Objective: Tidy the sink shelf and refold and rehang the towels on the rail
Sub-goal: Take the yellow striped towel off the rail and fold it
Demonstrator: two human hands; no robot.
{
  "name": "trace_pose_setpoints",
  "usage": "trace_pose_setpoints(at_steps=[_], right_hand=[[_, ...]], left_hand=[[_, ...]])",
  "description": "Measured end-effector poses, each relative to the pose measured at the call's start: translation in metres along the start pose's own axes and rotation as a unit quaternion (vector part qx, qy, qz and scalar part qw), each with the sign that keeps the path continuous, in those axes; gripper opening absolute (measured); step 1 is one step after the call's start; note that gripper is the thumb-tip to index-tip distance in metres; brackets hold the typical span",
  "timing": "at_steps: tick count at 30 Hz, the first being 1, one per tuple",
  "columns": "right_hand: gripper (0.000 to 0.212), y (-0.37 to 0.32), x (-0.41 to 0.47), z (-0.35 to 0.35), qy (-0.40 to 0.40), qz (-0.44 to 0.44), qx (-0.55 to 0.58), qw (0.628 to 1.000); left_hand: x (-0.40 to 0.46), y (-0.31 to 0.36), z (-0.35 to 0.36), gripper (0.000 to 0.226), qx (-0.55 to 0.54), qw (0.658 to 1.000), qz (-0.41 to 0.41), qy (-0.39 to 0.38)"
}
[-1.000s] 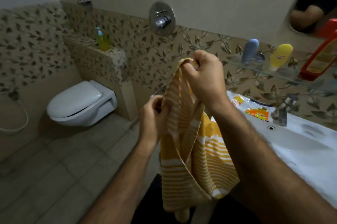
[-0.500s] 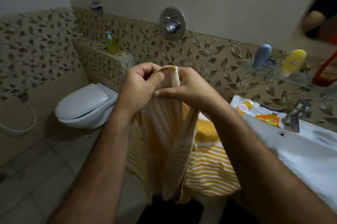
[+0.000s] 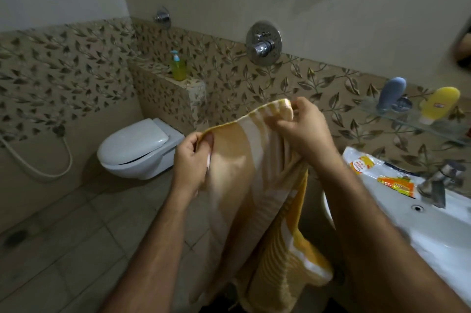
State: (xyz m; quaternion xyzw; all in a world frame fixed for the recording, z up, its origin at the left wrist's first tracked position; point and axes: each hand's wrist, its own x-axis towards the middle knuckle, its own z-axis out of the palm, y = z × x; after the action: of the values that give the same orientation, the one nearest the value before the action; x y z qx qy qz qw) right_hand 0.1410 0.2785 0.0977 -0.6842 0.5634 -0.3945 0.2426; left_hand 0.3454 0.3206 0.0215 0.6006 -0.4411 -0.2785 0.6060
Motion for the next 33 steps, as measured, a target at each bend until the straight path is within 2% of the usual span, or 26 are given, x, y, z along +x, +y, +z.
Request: trace_pose_setpoints(at_steps=[1, 3, 5, 7, 8, 9, 10, 12, 13, 15, 18, 20, 21, 22, 23, 25, 28, 31, 33], right_hand=[[0.064, 0.002, -0.002, 0.002, -0.029, 0.006, -0.050, 0.998], [0.102, 0.006, -0.007, 0.007, -0.113, -0.013, -0.056, 0.992], [0.110, 0.008, -0.012, 0.009, -0.170, -0.055, -0.017, 0.984], [0.101, 0.011, -0.014, 0.007, -0.203, -0.053, 0.057, 0.976], [0.089, 0.016, -0.013, 0.007, -0.204, -0.033, 0.105, 0.973], [0.073, 0.022, -0.012, 0.007, -0.181, -0.004, 0.140, 0.973], [0.055, 0.030, -0.008, 0.008, -0.127, 0.025, 0.143, 0.981], [0.031, 0.044, -0.003, 0.010, 0.009, 0.077, 0.046, 0.996], [0.032, 0.050, -0.002, 0.011, 0.023, 0.101, -0.008, 0.995], [0.041, 0.054, -0.006, 0.012, -0.034, 0.123, -0.040, 0.991], [0.072, 0.048, -0.018, 0.011, -0.117, 0.075, -0.001, 0.990], [0.091, 0.043, -0.019, 0.009, -0.153, -0.010, -0.010, 0.988], [0.094, 0.041, -0.019, 0.009, -0.193, -0.045, -0.012, 0.980], [0.088, 0.040, -0.018, 0.009, -0.239, -0.066, -0.012, 0.969], [0.073, 0.040, -0.018, 0.010, -0.275, -0.081, -0.009, 0.958], [0.029, 0.041, -0.020, 0.011, -0.299, -0.080, 0.007, 0.951], [0.027, 0.047, -0.020, 0.004, -0.265, -0.015, 0.080, 0.961], [0.024, 0.057, -0.014, -0.015, -0.153, 0.055, 0.127, 0.978], [0.025, 0.065, -0.012, -0.026, -0.080, 0.086, 0.123, 0.986]], left_hand=[[0.002, 0.007, 0.000, 0.021, 0.004, 1.000, 0.017, -0.016], [0.004, 0.025, 0.003, 0.014, 0.091, 0.991, 0.058, -0.074], [0.004, 0.038, 0.008, 0.017, 0.223, 0.967, 0.081, -0.096], [0.002, 0.050, 0.014, 0.022, 0.323, 0.940, 0.078, -0.075], [0.003, 0.054, 0.016, 0.024, 0.356, 0.930, 0.068, -0.065], [0.003, 0.056, 0.017, 0.026, 0.376, 0.923, 0.052, -0.062], [0.005, 0.055, 0.018, 0.029, 0.384, 0.920, 0.041, -0.065], [0.005, 0.052, 0.019, 0.035, 0.388, 0.917, 0.028, -0.088], [0.005, 0.051, 0.020, 0.036, 0.392, 0.914, 0.024, -0.104], [0.004, 0.047, 0.021, 0.036, 0.404, 0.906, 0.013, -0.126], [0.002, 0.044, 0.023, 0.030, 0.386, 0.908, 0.025, -0.160], [0.001, 0.044, 0.025, 0.017, 0.335, 0.912, 0.047, -0.231], [0.000, 0.045, 0.025, 0.013, 0.312, 0.910, 0.059, -0.266], [-0.001, 0.046, 0.025, 0.013, 0.291, 0.908, 0.070, -0.294], [-0.001, 0.046, 0.023, 0.012, 0.273, 0.905, 0.078, -0.316], [0.001, 0.043, 0.020, 0.011, 0.249, 0.902, 0.088, -0.341], [0.001, 0.027, 0.011, 0.013, 0.178, 0.916, 0.058, -0.354], [-0.004, 0.000, -0.009, 0.019, 0.095, 0.949, -0.012, -0.299], [-0.005, -0.013, -0.026, 0.018, 0.061, 0.957, -0.062, -0.277]])
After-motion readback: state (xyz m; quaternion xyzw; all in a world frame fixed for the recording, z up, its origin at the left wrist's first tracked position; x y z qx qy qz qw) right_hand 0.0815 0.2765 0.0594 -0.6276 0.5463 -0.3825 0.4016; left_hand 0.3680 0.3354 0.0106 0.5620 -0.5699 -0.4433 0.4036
